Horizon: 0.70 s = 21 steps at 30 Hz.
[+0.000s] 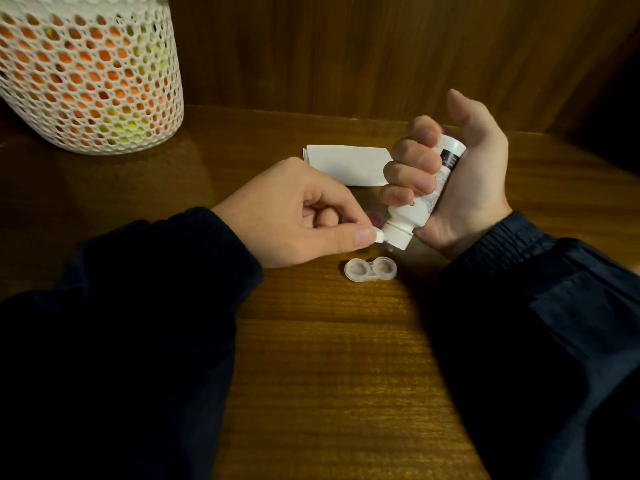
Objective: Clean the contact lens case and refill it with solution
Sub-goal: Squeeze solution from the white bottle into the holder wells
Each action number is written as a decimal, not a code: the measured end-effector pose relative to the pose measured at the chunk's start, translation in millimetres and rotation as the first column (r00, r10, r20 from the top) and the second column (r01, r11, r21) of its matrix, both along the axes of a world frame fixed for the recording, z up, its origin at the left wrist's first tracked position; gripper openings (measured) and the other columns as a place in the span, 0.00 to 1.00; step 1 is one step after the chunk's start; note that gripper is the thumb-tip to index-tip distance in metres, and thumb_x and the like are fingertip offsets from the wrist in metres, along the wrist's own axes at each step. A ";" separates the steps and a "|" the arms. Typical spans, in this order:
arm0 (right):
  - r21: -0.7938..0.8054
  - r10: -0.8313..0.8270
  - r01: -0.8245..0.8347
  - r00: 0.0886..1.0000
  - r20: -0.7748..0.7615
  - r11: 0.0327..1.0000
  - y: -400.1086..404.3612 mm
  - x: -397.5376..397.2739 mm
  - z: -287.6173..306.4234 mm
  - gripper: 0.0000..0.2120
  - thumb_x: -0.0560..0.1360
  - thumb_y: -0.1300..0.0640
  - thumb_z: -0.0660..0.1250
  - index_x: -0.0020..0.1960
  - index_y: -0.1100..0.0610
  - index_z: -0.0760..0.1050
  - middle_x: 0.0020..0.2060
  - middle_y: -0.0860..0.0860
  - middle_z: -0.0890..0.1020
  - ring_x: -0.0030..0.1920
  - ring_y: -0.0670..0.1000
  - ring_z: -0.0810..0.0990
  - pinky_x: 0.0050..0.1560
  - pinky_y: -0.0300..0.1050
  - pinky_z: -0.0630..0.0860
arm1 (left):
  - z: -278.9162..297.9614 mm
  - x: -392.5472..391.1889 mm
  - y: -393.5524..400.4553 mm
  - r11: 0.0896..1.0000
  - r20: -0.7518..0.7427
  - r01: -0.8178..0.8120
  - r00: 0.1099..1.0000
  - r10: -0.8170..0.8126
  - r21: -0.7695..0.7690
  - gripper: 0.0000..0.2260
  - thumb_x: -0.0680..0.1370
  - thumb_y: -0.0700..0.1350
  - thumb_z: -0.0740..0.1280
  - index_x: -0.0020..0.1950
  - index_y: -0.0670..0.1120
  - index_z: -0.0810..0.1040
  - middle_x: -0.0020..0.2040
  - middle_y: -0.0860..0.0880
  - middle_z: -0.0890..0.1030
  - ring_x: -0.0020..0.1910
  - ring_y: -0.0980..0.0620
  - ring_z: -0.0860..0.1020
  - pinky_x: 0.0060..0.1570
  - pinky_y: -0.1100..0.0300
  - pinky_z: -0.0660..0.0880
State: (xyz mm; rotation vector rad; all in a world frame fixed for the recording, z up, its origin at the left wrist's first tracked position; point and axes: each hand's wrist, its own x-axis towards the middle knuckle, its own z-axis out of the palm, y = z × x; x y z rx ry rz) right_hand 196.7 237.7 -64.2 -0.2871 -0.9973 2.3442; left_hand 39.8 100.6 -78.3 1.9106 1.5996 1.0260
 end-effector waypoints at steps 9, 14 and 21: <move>-0.408 0.041 -0.091 0.991 -0.130 0.908 4.0 -0.4 -0.5 0.17 0.80 0.43 0.67 0.50 0.59 0.75 0.40 0.48 0.76 0.43 0.41 0.75 0.48 0.40 0.76 | 7.3 4.6 -0.1 0.981 -0.018 -0.145 0.989 0.149 0.128 0.19 0.85 0.50 0.64 0.34 0.59 0.76 0.27 0.58 0.75 0.28 0.58 0.73 0.33 0.66 0.68; -0.422 0.033 -0.060 0.997 -0.071 0.905 1.9 -1.5 4.3 0.18 0.77 0.54 0.72 0.62 0.58 0.71 0.49 0.56 0.79 0.52 0.51 0.78 0.60 0.51 0.79 | 7.3 2.8 1.5 0.958 0.190 -0.246 0.958 0.217 0.149 0.18 0.85 0.52 0.63 0.35 0.52 0.77 0.28 0.56 0.73 0.26 0.60 0.71 0.31 0.69 0.68; -0.196 0.065 -0.051 0.996 0.064 0.979 -1.5 -7.8 5.1 0.15 0.77 0.52 0.72 0.60 0.56 0.73 0.54 0.57 0.80 0.48 0.55 0.86 0.47 0.53 0.87 | 6.8 -4.4 4.8 0.917 0.491 -0.387 0.821 0.292 0.102 0.25 0.84 0.59 0.64 0.43 0.36 0.77 0.35 0.34 0.73 0.26 0.55 0.66 0.28 0.61 0.64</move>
